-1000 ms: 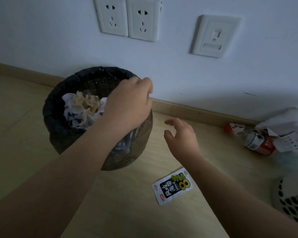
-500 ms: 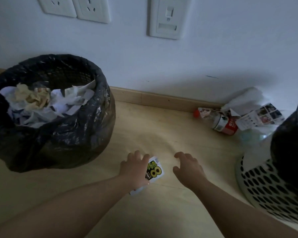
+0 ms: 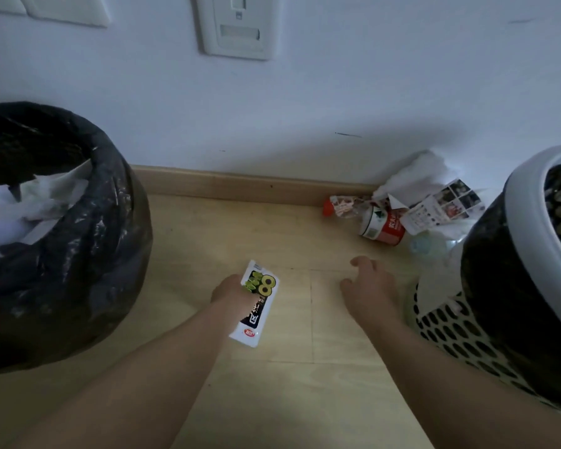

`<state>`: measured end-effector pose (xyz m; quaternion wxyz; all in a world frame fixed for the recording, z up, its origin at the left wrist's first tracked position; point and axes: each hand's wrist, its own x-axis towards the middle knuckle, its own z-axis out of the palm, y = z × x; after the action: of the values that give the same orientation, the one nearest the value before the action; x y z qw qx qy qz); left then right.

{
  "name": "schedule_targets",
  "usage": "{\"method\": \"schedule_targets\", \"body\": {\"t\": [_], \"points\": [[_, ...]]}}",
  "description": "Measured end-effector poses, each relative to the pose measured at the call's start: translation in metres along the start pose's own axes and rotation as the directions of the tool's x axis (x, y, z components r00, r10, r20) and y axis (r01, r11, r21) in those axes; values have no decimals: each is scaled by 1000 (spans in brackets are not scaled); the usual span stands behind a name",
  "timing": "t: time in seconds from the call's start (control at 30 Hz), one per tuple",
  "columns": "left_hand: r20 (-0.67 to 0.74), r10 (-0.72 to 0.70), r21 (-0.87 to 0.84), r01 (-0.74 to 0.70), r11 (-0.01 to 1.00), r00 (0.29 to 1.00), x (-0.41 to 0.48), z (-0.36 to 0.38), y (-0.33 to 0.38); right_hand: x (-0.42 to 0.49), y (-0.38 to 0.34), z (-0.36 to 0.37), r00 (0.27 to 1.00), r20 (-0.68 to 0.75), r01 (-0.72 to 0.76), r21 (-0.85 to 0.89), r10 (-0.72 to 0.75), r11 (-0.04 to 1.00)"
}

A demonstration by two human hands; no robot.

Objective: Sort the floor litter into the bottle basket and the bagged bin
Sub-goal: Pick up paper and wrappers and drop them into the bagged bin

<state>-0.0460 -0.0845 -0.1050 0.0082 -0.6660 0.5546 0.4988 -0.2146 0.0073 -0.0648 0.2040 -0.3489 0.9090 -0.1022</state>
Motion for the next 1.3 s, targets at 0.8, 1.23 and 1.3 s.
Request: {"method": "schedule_targets", "body": {"t": [0.8, 1.23, 1.3], "points": [[106, 187, 407, -214, 888, 977, 40, 58, 46, 112, 83, -50, 908, -294, -253, 184, 299, 950], [241, 254, 438, -338, 833, 937, 27, 46, 36, 65, 6, -7, 987, 121, 87, 165, -107, 982], [257, 261, 461, -355, 813, 931, 21, 45, 29, 48, -11, -5, 962, 157, 191, 194, -223, 962]]}}
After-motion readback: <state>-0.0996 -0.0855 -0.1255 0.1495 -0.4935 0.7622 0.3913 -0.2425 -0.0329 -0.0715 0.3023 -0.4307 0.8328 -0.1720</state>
